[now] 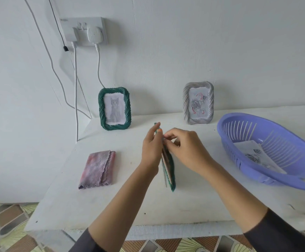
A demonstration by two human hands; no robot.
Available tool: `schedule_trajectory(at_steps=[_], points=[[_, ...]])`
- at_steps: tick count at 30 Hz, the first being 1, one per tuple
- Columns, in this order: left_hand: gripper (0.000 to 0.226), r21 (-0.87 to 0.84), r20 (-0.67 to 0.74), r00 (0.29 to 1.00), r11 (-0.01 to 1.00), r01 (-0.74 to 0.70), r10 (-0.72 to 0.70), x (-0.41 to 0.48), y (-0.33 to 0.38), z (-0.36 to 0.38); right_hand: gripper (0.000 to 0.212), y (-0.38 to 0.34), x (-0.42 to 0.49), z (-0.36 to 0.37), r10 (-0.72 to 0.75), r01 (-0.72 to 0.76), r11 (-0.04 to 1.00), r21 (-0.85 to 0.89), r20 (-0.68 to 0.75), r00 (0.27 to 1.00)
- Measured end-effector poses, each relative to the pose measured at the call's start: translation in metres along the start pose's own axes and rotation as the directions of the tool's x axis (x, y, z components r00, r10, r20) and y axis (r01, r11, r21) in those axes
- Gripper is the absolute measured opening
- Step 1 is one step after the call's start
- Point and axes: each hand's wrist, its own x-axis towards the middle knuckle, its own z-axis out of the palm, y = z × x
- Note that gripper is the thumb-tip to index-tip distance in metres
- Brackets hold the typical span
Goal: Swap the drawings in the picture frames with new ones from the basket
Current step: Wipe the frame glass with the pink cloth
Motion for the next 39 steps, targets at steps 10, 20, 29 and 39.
schedule_trajectory(at_steps=[10, 20, 29, 39], points=[[0.044, 0.046, -0.133, 0.991, 0.998, 0.040, -0.034, 0.004, -0.012, -0.052, 0.037, 0.077, -0.011, 0.038, 0.340, -0.368, 0.908, 0.200, 0.159, 0.927], [0.043, 0.767, -0.035, 0.996, 0.641, -0.028, 0.085, 0.015, -0.074, -0.064, 0.047, 0.103, -0.035, 0.064, 0.264, -0.234, 0.954, -0.188, 0.152, 0.953], [0.043, 0.863, -0.001, 0.998, 0.504, -0.030, 0.062, 0.016, -0.080, -0.064, 0.048, 0.105, -0.039, 0.067, 0.268, -0.227, 0.943, -0.242, 0.154, 0.951], [0.047, 0.876, 0.021, 0.996, 0.479, -0.060, 0.087, 0.015, -0.082, -0.065, 0.050, 0.111, -0.022, 0.067, 0.329, -0.265, 0.915, -0.305, 0.180, 0.927]])
